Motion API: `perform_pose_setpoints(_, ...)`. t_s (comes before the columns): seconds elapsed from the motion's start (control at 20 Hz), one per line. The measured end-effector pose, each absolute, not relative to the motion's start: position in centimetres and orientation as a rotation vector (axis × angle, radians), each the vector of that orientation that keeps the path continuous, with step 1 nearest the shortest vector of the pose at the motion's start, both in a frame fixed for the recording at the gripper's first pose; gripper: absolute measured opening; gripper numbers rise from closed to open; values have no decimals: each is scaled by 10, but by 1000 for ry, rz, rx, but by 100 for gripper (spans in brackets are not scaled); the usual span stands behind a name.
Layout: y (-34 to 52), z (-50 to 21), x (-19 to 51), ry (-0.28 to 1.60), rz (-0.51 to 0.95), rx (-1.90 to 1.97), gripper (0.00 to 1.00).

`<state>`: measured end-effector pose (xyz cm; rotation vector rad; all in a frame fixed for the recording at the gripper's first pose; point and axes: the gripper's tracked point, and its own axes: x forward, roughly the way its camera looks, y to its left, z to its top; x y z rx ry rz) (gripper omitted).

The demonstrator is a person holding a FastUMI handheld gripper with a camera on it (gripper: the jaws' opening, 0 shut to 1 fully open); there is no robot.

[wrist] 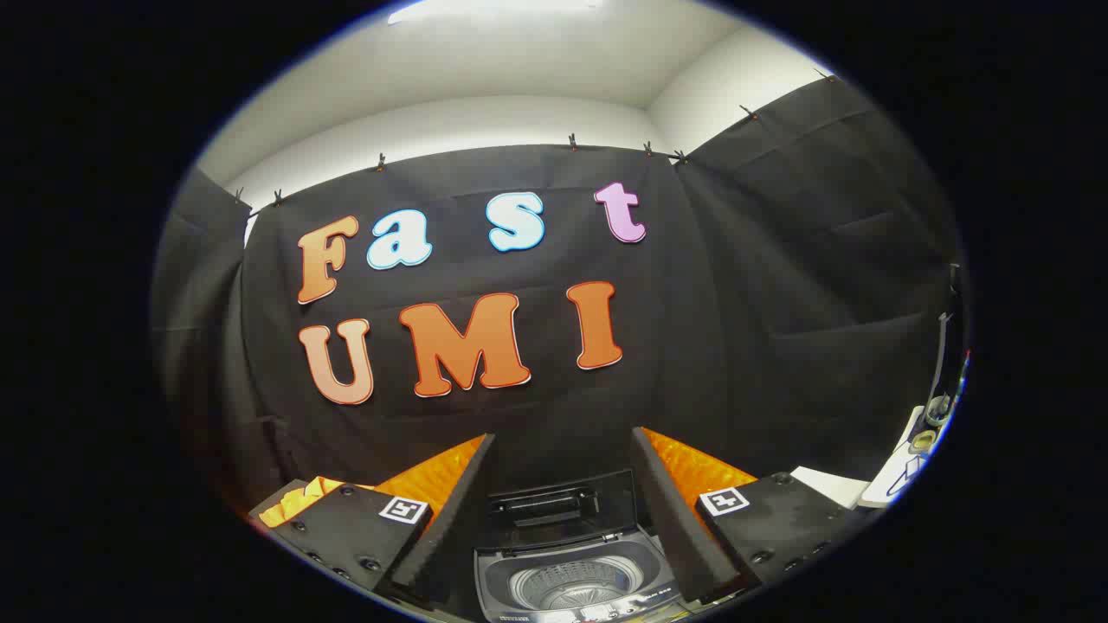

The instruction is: Put the clothes into the washing machine and then close the washing machine lid.

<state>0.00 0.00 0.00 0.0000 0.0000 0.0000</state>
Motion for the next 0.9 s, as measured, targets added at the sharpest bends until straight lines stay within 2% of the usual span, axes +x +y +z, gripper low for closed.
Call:
perform_pose_setpoints(0.65, -20, -14, -1, 41, -75, 25, 98)
perform_pose_setpoints(0.9, -21, -5, -3, 23, -43, 73, 98)
